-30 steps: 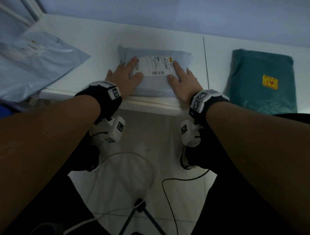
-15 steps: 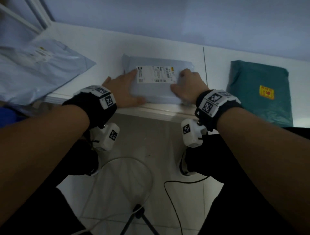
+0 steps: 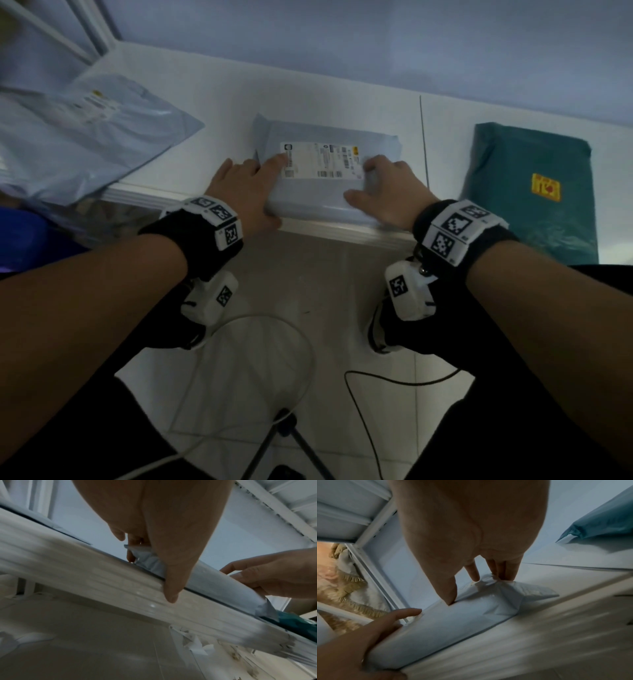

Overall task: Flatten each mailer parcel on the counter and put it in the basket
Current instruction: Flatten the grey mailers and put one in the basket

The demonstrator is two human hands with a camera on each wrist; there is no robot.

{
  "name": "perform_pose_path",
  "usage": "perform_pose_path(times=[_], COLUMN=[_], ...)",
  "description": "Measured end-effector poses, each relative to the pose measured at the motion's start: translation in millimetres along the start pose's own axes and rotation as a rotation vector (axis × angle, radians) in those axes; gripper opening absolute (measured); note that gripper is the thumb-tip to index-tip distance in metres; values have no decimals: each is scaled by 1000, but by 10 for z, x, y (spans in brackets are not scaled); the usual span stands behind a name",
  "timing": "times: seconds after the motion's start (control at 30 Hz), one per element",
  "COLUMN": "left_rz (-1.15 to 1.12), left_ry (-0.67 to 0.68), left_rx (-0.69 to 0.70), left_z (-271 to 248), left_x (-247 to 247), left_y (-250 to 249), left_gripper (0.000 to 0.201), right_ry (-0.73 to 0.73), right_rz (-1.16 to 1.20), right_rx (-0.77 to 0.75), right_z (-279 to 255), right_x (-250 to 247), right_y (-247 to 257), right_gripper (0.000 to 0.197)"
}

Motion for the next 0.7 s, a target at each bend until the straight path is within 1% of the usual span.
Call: perform_pose_path(times=[0.13, 0.23, 0.3, 0.37, 0.4, 0.47, 0.5, 0.53, 0.63, 0.7], left_rz=[-164, -207, -258, -332, -362, -403, -419, -437, -531, -581], left_ry=[-59, -78, -95, -148, -189, -271, -293, -306, -318, -373], left_rx=[-24, -39, -49, -48, -38, -22, -23, -24, -35, -52], left_z=[-13, -2, 24, 51, 52, 73, 78, 85, 82, 85], left_x=[-176, -288, -394, -561, -661, -850, -911, -961, -1072, -1175], left_y=[25, 103, 168, 232, 261, 343, 386, 427, 468, 507], left_gripper=[85, 71, 68, 67, 69, 81, 86, 87, 69, 58], right_ry=[-2, -38, -23, 33, 56, 70, 56, 21, -132, -198], right_rz=[69, 99, 88, 79, 81, 93, 97, 95, 115, 216], right_rx=[-37, -91, -156, -194, -211, -260, -288, -313, -339, -319], right_z=[-19, -50, -80, -98, -99, -93, -83, -64, -6, 27], right_x=[-73, -203, -298, -376, -411, -505, -545, -594, -744, -840], right_y=[47, 141, 237, 290, 300, 322, 322, 323, 303, 290], right_gripper=[68, 68, 68, 72, 74, 74, 70, 65, 48, 40])
Point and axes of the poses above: each hand's wrist, its own z-axis towards the middle knuckle, its own x-axis out of the palm, y = z × x, the point moved 9 cm from there along z, towards the middle knuckle, and after that the axes turned 4 degrees about x, right-handed, at the moved point
